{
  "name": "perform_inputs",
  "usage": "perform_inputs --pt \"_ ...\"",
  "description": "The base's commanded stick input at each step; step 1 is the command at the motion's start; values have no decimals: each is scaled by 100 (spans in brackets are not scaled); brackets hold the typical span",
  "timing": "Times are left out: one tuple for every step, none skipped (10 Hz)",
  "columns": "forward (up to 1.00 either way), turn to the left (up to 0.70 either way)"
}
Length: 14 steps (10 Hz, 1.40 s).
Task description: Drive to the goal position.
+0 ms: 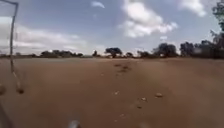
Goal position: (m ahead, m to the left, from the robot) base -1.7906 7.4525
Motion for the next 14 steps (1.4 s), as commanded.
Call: perform_inputs --pt "70 13" --pt "70 0" --pt "70 0" --pt "70 0" --pt "70 0" --pt "70 0" --pt "70 1" --pt "70 27" --pt "70 27" --pt "70 27" --pt "70 0" --pt "70 0" --pt "70 0" --pt "70 0"
